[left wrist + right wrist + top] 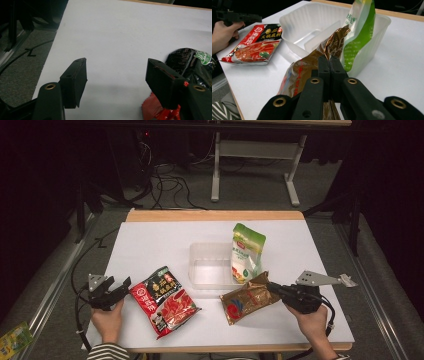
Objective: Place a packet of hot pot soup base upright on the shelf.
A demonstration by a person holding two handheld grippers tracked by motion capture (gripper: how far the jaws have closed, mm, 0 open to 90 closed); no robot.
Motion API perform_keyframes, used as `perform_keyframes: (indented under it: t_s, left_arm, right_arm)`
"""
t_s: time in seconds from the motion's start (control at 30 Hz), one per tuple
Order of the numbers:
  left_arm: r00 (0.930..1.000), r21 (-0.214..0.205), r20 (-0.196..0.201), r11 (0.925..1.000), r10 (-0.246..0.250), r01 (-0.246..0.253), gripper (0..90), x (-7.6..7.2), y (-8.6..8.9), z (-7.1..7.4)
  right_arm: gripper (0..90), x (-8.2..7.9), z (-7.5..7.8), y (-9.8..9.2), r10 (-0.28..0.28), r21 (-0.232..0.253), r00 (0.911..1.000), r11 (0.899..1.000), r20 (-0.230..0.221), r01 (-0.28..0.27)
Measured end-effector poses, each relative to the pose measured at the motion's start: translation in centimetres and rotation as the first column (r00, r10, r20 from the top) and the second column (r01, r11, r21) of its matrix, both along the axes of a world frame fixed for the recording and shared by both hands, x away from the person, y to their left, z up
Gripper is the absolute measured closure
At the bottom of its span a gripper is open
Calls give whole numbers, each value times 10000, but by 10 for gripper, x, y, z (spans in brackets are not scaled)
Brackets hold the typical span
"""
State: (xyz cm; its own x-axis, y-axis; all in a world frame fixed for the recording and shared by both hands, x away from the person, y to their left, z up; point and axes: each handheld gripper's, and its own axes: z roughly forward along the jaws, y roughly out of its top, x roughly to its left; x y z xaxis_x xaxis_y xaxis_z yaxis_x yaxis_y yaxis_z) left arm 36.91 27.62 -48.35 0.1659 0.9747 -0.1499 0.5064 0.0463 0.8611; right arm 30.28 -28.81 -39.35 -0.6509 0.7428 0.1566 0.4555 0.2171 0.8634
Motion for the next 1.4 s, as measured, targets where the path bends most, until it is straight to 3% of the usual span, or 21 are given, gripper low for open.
perform_keyframes:
  t_s: [0.6, 0.93, 1.4]
  left_arm:
    - [10000, 15, 23, 10000, 17, -17, 340, 0, 0, 0]
    - [10000, 2, 32, 10000, 15, -15, 340, 0, 0, 0]
    - [10000, 1, 4, 10000, 6, -6, 340, 0, 0, 0]
  right_arm:
    - [900, -3, 18, 1, 459, 445, 9987, 9979, 241, -470]
    - [900, -4, 27, 3, 522, 181, 9977, 9984, 423, -530]
    - [900, 0, 41, 5, 844, 635, 9947, 9941, 579, -880]
